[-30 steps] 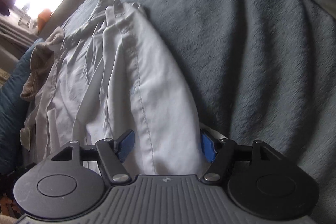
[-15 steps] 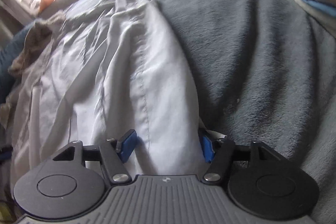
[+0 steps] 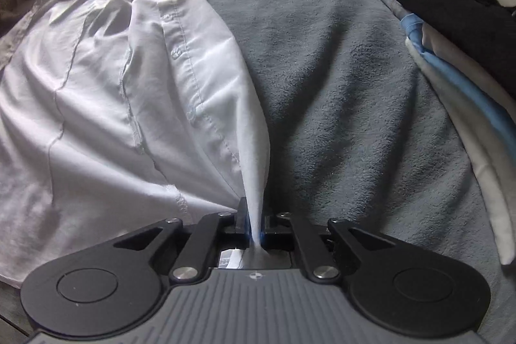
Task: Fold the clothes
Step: 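Release the shirt and pinch its side with the right tool to straighten, then grasp the white shirt side with the right tool and lift it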
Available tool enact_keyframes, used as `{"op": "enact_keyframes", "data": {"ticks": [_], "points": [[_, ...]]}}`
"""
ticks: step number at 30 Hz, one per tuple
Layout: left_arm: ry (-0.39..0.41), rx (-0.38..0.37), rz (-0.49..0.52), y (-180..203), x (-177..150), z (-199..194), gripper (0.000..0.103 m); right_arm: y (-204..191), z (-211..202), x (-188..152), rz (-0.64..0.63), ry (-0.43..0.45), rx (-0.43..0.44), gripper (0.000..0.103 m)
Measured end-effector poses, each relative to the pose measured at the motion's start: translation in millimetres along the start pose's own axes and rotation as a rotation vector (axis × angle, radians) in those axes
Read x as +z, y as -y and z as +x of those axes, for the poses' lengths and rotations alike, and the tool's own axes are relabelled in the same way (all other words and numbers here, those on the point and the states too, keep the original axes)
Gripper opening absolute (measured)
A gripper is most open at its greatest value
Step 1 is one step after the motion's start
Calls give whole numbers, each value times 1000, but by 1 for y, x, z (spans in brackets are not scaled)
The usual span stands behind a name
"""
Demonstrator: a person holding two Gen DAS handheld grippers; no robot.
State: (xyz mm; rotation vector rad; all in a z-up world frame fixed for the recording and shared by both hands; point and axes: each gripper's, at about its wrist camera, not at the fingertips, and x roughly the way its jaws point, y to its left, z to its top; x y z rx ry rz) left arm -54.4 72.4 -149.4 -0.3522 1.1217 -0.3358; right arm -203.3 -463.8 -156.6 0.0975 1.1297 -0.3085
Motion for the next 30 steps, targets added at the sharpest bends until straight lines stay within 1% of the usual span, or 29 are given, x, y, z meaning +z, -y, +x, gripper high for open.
{"op": "enact_keyframes", "data": {"ticks": [1, 2, 3, 4, 5, 7, 8, 9, 11, 13, 15, 17, 20, 22, 23, 24, 26, 28, 30], "points": [[-2, -1, 0, 0, 0, 0, 62, -1, 0, 0, -4, 1, -14, 7], [-3, -2, 0, 0, 0, 0, 62, -1, -1, 2, 1, 4, -25, 14], [-5, -3, 0, 0, 0, 0, 62, -1, -2, 4, 6, 7, -37, 27], [-6, -4, -1, 0, 0, 0, 62, -1, -3, 5, 10, 10, -48, 35], [-6, -6, -2, -1, -1, 0, 63, 3, -7, 6, 22, 23, -59, 46], [-7, -7, -1, -1, -1, 1, 63, 21, -23, 5, 75, 71, -68, 52], [-7, -6, 2, 0, -1, 1, 63, 30, -30, 6, 113, 90, -74, 57], [-8, -2, 9, 0, -2, 2, 63, 38, -36, 8, 158, 112, -76, 59], [-6, 6, 26, 3, -3, 2, 62, 52, -47, 11, 254, 165, -74, 59], [-2, 21, 43, 4, -4, 1, 58, 59, -57, 14, 335, 226, -39, 59], [0, 37, 54, 4, -5, 0, 47, 56, -63, 17, 382, 274, 54, 59], [-1, 38, 43, 1, -5, -1, 44, 30, -60, 26, 337, 279, 197, 59], [-2, 31, 22, -4, -5, -3, 45, -16, -53, 42, 237, 268, 425, 59], [1, 31, 15, -5, -4, -5, 47, -47, -48, 52, 168, 260, 575, 59], [5, 32, 12, -6, -4, -6, 49, -68, -43, 56, 127, 236, 655, 59], [8, 33, 10, -6, -4, -7, 49, -93, -36, 60, 86, 195, 738, 59], [13, 31, 7, -7, -4, -8, 49, -141, -22, 65, 26, 103, 872, 57], [16, 28, 4, -8, -4, -8, 49, -186, -7, 69, -22, 12, 954, 57], [16, 23, -6, -10, -4, -8, 48, -227, 6, 69, -70, -71, 1021, 51]]}}
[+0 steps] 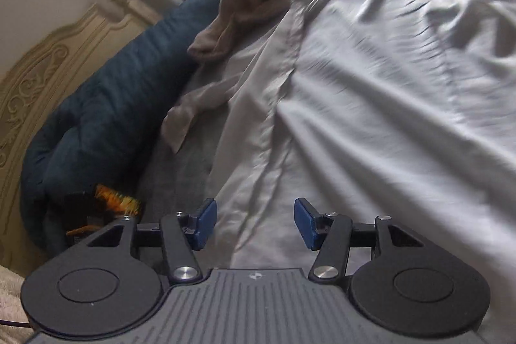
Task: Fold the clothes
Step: 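Grasp the white shirt side with the right tool and lift it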
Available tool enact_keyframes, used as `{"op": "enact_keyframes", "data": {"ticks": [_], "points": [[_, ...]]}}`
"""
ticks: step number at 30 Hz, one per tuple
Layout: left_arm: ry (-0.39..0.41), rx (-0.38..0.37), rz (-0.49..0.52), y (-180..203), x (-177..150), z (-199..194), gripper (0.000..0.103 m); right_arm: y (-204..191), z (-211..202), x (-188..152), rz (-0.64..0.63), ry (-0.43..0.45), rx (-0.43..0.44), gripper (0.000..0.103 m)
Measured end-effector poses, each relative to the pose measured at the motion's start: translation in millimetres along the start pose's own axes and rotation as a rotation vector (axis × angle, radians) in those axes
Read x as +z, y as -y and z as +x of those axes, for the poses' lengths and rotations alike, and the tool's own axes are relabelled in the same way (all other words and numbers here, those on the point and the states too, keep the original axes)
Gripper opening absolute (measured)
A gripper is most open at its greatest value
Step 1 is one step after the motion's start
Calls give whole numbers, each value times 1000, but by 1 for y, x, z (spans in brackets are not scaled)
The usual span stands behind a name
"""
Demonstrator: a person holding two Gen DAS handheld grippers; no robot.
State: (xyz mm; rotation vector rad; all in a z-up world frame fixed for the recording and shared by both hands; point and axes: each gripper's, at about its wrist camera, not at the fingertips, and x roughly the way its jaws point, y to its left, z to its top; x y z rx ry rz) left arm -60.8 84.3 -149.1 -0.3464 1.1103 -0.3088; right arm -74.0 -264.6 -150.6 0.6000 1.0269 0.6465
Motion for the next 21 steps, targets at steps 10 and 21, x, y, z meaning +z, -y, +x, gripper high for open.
{"op": "enact_keyframes", "data": {"ticks": [10, 21], "points": [[-20, -37, -61, -21, 3, 7, 34, -38, 63, -29, -161, -287, 56, 50], [-42, -100, -168, -44, 7, 10, 24, -39, 81, -32, -204, -313, -14, 49]]}}
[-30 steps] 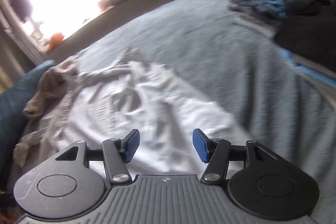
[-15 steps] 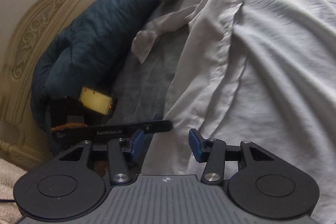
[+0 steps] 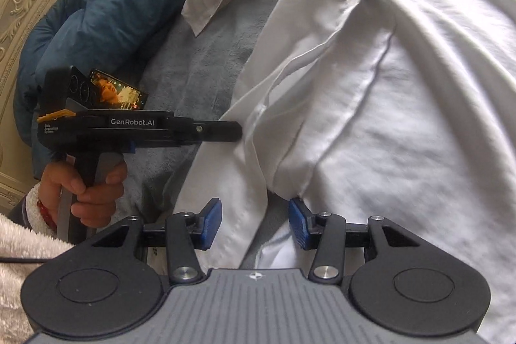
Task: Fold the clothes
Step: 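Grasp the white shirt side with the right tool and lift it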
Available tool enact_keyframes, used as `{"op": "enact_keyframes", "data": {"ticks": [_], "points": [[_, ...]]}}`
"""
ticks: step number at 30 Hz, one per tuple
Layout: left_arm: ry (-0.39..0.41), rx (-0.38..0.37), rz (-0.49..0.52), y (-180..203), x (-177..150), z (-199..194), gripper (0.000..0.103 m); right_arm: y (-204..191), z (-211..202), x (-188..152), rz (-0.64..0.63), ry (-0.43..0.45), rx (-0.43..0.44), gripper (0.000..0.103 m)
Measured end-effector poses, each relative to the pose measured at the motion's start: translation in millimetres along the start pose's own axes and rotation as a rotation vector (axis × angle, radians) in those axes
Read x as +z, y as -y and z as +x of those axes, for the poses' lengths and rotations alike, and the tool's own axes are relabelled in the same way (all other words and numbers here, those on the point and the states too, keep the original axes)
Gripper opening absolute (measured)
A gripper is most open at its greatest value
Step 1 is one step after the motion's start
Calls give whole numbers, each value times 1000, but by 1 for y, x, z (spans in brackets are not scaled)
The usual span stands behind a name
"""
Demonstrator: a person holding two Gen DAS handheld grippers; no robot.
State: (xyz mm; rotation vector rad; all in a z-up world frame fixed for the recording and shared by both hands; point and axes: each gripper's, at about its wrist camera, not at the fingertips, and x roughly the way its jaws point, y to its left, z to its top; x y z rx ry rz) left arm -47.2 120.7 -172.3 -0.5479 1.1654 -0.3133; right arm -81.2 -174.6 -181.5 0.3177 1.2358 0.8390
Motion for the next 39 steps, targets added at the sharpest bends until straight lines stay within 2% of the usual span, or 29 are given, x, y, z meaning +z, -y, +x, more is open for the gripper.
{"op": "enact_keyframes", "data": {"ticks": [4, 7, 10, 12, 14, 17, 20, 23, 27, 30, 33, 37, 39], "points": [[-14, -26, -58, -9, 4, 0, 22, -3, 5, 0, -26, -17, -1, 48], [-23, -54, -122, -19, 5, 1, 20, -5, 9, 1, -46, -30, -3, 42], [-31, -81, -181, -28, 6, 2, 19, -3, 11, -1, -27, -26, -11, 28], [-5, -81, -168, -25, 6, -2, 19, 0, 12, -2, -9, -24, -9, 6], [26, -79, -147, -20, 6, -7, 19, -1, 13, -5, -8, -20, 0, 0], [73, -75, -115, -14, 7, -15, 20, -7, 5, -5, -30, 20, 39, 0], [120, -71, -83, -7, 7, -23, 36, -5, -20, 1, 2, 149, 100, 0], [166, -67, -51, -1, 7, -30, 54, 16, -66, 7, 123, 354, 188, 0], [228, -62, -8, 8, 7, -41, 55, 61, -131, -9, 315, 649, 232, 0], [164, -57, 157, 27, -2, -26, 55, 102, -155, -36, 485, 770, 224, 0], [94, -52, 360, 52, -14, -9, 55, 131, -154, -59, 636, 781, 206, 0], [83, -38, 627, 84, -34, 5, 55, 145, -147, -70, 722, 786, 223, 0], [90, -35, 672, 88, -39, 9, 55, 149, -146, -71, 738, 796, 239, 0]]}}
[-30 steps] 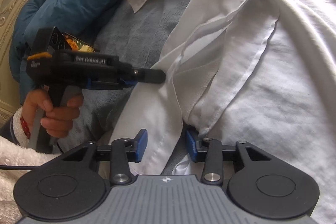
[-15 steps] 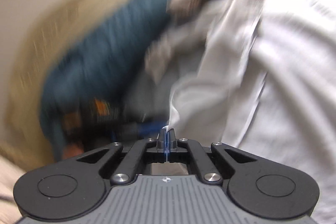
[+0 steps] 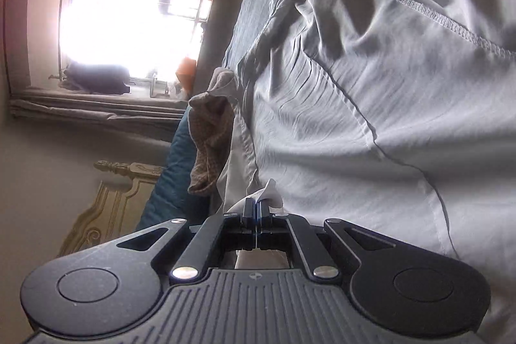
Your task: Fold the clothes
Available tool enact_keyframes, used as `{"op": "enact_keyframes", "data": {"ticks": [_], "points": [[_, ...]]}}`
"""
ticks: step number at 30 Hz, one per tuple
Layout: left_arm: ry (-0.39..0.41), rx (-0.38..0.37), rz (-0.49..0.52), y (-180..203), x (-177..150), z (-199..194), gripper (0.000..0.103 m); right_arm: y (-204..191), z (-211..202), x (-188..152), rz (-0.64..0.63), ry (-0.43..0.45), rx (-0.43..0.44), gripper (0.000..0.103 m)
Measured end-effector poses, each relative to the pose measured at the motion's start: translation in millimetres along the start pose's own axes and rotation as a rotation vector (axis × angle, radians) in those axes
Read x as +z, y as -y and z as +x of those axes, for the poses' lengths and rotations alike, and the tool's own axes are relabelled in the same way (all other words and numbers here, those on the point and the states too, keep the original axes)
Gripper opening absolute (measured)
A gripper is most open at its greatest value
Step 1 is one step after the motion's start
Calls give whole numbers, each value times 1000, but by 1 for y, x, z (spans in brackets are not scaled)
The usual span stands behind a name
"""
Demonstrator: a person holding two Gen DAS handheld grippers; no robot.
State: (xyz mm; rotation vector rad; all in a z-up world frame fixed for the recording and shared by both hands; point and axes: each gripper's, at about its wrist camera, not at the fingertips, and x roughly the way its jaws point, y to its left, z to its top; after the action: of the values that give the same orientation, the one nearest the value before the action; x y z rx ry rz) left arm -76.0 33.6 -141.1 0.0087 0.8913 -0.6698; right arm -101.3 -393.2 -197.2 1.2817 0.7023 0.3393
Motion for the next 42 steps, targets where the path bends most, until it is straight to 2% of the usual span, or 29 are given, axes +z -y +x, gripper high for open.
{"op": "enact_keyframes", "data": {"ticks": [5, 9, 13, 25, 26, 29, 31, 33, 38, 42], "points": [[10, 3, 81, 12, -4, 10, 53, -6, -1, 8, 17, 41, 51, 0], [32, -36, 85, 15, -6, 11, 40, -7, -5, 8, 28, 60, 54, 0], [44, -78, 84, 17, -6, 11, 38, -2, -4, 7, 46, 61, 49, 0], [41, -99, 92, 16, -2, 25, 38, 0, -7, 3, 52, 55, 30, 0], [43, -102, 99, 16, -3, 23, 33, 1, -6, 2, 54, 54, 29, 0], [56, -103, 92, 15, -6, 13, 9, 3, -6, 2, 57, 50, 22, 0], [70, -99, 77, 13, -9, 6, 7, 3, -5, 1, 59, 45, 20, 0], [83, -90, 60, 11, -12, -2, 2, 3, -4, -1, 55, 36, 16, 0], [81, -58, 37, 3, -17, -33, 1, -2, 1, -5, 36, -21, 0, 0], [57, -43, -53, -18, -28, -66, 1, -12, 8, -21, -21, -136, -16, 0]]}}
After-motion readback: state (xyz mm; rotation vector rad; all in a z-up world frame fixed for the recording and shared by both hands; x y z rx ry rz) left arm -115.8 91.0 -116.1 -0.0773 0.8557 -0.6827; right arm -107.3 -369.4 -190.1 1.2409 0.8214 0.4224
